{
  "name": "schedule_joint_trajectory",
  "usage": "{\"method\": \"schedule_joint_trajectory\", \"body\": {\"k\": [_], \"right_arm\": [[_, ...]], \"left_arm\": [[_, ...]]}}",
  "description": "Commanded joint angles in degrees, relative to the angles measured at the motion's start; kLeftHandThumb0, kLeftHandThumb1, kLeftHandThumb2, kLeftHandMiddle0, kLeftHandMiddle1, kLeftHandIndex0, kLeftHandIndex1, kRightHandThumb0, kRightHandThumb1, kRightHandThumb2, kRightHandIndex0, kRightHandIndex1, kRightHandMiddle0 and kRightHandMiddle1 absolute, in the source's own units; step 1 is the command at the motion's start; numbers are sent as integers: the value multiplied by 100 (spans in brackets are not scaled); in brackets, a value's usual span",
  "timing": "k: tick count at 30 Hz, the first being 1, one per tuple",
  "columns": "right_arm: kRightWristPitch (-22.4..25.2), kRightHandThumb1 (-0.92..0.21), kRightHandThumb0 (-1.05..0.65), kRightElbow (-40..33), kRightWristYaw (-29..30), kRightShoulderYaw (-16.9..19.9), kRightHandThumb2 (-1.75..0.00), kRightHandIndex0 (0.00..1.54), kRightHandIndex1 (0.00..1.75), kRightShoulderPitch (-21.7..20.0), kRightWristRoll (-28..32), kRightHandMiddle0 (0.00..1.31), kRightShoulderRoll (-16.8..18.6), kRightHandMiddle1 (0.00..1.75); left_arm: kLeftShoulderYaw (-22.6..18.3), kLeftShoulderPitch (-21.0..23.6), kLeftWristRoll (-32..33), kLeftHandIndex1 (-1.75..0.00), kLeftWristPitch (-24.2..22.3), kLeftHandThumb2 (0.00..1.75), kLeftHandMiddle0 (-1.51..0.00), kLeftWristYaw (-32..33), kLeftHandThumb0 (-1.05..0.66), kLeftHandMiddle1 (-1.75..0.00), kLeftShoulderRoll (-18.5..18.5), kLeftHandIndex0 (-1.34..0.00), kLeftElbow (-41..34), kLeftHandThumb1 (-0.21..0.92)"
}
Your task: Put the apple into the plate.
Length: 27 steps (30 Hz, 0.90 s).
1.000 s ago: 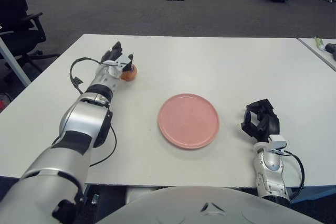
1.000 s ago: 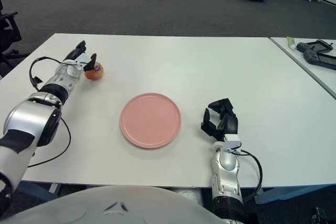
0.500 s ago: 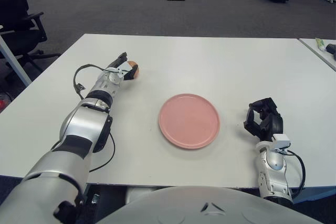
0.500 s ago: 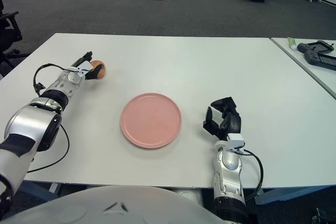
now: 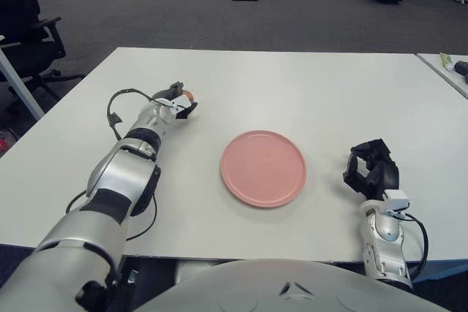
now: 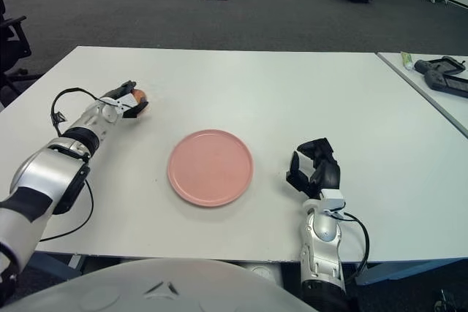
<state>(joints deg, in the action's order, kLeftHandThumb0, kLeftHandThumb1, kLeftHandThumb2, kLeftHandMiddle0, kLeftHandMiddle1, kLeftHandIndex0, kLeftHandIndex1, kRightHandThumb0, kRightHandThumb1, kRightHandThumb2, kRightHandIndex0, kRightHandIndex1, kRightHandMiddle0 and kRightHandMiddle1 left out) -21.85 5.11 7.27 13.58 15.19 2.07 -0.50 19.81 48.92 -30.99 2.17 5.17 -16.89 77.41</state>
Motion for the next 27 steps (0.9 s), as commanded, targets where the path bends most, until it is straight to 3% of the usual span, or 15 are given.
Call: {"method": "schedule_joint_trajectory", "body": {"k": [1, 15, 27], "right_arm": [[39, -50, -42, -235, 95, 86, -109, 64, 139, 42, 12, 46, 22, 175], [-83, -48, -43, -763, 6, 103, -112, 69, 144, 449, 119, 48, 68, 175], [103, -49, -42, -1141, 49, 109, -111, 67, 142, 728, 61, 47, 162, 175]], "left_arm": [[135, -95, -146, -39, -139, 68, 0, 28, -92, -10, 35, 0, 87, 92], [303, -179, -245, -44, -451, 65, 0, -26, -94, -9, 105, 0, 121, 92], [381, -166, -291, -56, -520, 55, 0, -100, -92, -26, 173, 0, 122, 92]]}}
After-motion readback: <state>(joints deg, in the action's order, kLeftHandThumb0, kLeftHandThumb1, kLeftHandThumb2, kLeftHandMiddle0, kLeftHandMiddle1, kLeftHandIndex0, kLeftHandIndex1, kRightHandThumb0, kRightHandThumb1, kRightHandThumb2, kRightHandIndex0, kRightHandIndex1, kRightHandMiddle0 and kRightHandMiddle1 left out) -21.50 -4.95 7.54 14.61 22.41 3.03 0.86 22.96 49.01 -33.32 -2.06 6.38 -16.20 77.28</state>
